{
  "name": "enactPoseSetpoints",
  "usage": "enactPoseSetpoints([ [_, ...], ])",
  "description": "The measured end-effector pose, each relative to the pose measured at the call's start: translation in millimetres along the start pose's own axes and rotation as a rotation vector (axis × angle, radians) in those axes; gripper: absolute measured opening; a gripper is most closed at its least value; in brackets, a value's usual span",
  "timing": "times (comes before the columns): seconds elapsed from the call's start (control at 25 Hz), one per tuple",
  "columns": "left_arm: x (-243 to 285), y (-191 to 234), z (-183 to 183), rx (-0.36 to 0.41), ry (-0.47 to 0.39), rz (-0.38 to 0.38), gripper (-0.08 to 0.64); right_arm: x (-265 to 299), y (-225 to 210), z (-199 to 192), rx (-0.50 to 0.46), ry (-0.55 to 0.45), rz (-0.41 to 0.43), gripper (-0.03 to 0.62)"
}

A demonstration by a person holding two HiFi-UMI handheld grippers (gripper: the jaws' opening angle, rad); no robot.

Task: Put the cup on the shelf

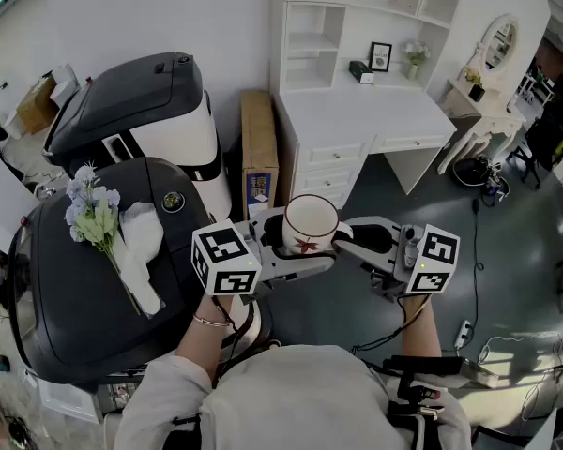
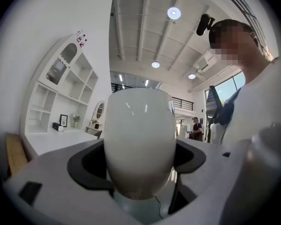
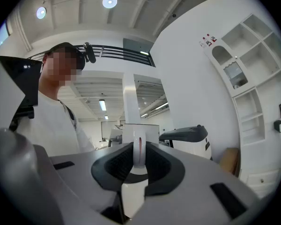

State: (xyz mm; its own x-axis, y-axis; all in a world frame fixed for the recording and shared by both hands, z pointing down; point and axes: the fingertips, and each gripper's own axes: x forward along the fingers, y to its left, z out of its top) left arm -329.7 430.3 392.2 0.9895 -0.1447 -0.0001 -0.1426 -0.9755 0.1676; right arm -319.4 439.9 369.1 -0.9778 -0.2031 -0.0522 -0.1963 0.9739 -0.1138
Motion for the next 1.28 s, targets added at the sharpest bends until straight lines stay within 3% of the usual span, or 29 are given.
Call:
enactPoseSetpoints([
  [0.8,-2,0,-1,-0.011,0.012,0.003,0.374,3,1,0,0.012,0.019,-0.014,0.078],
  [1.28,13,19,-4,-0.027,0.021,0.027,0.374,-5,-23,-2,0.007,0.038,-0.005,0.078],
])
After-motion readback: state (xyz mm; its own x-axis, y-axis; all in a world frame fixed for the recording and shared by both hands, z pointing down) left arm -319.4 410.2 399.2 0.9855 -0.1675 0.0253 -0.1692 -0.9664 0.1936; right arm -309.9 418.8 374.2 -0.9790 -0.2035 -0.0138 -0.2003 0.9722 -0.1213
